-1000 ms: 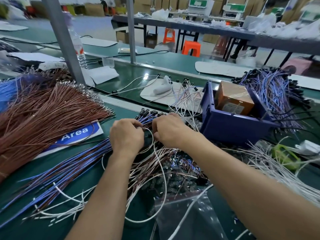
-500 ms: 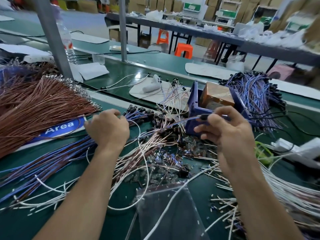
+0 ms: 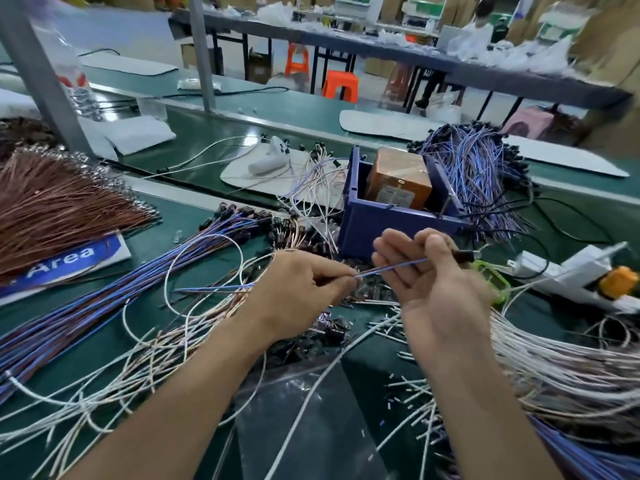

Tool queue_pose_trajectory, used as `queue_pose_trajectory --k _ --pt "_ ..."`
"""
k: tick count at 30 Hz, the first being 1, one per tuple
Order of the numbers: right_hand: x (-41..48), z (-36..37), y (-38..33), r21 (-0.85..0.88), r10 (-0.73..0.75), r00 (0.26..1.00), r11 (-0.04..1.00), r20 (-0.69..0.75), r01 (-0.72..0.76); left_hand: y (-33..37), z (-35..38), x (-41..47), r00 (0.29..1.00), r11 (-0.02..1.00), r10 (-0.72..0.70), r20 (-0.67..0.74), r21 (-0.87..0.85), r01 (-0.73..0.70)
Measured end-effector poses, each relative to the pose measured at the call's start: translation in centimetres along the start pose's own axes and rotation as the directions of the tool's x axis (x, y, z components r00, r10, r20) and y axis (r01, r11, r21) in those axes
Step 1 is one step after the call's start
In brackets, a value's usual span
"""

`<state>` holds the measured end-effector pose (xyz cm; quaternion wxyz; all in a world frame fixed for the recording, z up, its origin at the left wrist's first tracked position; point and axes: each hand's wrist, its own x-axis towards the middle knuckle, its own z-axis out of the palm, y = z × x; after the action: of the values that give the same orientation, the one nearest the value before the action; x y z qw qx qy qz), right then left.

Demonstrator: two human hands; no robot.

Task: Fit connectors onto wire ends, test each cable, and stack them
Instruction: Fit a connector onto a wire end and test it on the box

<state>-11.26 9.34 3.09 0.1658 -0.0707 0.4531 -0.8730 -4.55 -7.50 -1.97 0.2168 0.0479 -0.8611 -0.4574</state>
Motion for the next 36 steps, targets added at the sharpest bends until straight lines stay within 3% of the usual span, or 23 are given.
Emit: queue_pose_trajectory --k 4,8,11,14,18,21,27,32,36 --pt "0.3 -0.9 -0.9 0.038 -0.054 0.984 0.997 -0.167 0.061 0.1 -0.9 0.0 1.0 1.0 -0.004 0.02 0.03 0.004" --pt "1.4 -3.6 -3.4 -0.075 -0.157 0.958 0.987 -0.238 0.143 -0.8 -2.9 0.3 0.988 0.995 -0.084 -0.127 0.034 0.089" --pt "2.0 -4.6 -4.2 -0.383 -0.172 0.976 0.917 -0.136 0.109 -0.8 -3.3 0.3 0.965 0.991 -0.122 -0.234 0.025 0.132" --pt "1.8 -4.2 -3.7 -0.737 -0.103 0.992 0.665 0.073 0.123 0.1 -2.8 0.1 0.986 0.992 -0.118 -0.115 0.02 0.121" --pt "0.3 -2.2 -1.9 -0.835 0.2 0.926 0.522 0.321 0.177 1.8 -1.3 -0.5 0.995 0.998 -0.066 0.071 0.013 0.065" --pt "-0.2 -1.5 -0.4 -0.876 0.24 0.906 0.426 0.35 0.225 2.3 -0.7 -0.7 0.998 0.999 -0.009 0.056 -0.046 0.011" --pt "0.9 -2.3 -0.2 -0.811 0.135 0.965 0.576 0.224 0.107 1.6 -1.0 -0.2 0.988 0.964 -0.154 -0.033 -0.225 0.142" --pt "1.2 -2.7 -0.9 -0.701 0.179 0.975 0.712 0.134 -0.034 0.7 -1.8 0.3 0.944 0.884 -0.322 -0.074 -0.381 0.272" --pt "1.3 -2.7 -1.1 -0.646 0.224 0.968 0.757 0.111 -0.101 0.5 -1.9 0.4 0.933 0.87 -0.341 -0.11 -0.413 0.269"
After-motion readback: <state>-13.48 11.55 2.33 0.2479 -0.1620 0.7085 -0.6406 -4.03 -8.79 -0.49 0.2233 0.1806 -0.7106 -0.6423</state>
